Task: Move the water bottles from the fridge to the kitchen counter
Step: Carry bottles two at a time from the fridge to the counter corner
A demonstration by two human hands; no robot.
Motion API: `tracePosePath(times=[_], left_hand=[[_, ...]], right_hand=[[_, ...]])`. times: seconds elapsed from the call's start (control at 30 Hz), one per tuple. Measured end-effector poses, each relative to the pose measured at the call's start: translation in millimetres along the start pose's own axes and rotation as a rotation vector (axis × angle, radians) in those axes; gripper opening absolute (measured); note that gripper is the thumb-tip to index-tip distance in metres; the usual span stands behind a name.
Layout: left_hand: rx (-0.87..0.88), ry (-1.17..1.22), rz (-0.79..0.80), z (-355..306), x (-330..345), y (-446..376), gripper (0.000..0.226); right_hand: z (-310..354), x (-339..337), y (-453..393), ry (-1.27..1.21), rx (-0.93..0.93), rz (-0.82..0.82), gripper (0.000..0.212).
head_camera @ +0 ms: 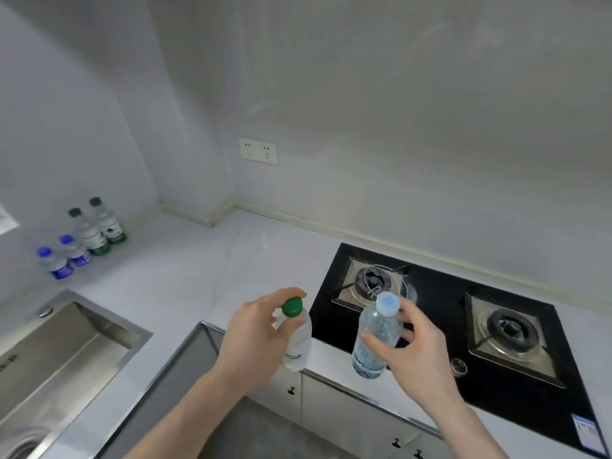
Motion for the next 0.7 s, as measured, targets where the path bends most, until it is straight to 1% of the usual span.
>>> tracePosePath(times=[0.1, 0.23, 0.33, 0.53, 0.7], left_hand=[[-0.075, -0.009, -0.051, 32, -34, 10, 0.039], [-0.2, -0.038, -0.13, 67, -70, 27, 0.039], [-0.268, -0.041, -0.217, 88, -95, 39, 0.038], [-0.355, -0.039, -0.301, 126, -135, 48, 0.038], [-0.418, -0.015, -0.346, 159, -169, 33, 0.036]], right_hand=[[15, 42, -30, 0.01, -0.045, 0.084, 0.061], [33, 88, -67, -0.01, -0.102, 0.239, 0.051], [44, 122, -97, -0.043, -0.132, 0.336, 0.051], [60, 179, -150, -0.088, -0.183, 0.444, 0.046], [67, 222, -196, -0.139, -0.192, 0.5, 0.043]])
Point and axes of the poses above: each hand's wrist, its own y-axis away from the middle knuckle, its own x-axis out of the palm, z = x × y, the point moved 1 cm from there along -y, towards the middle knuckle, and after that the axes turned 15 degrees about z, right-handed, at the moved point
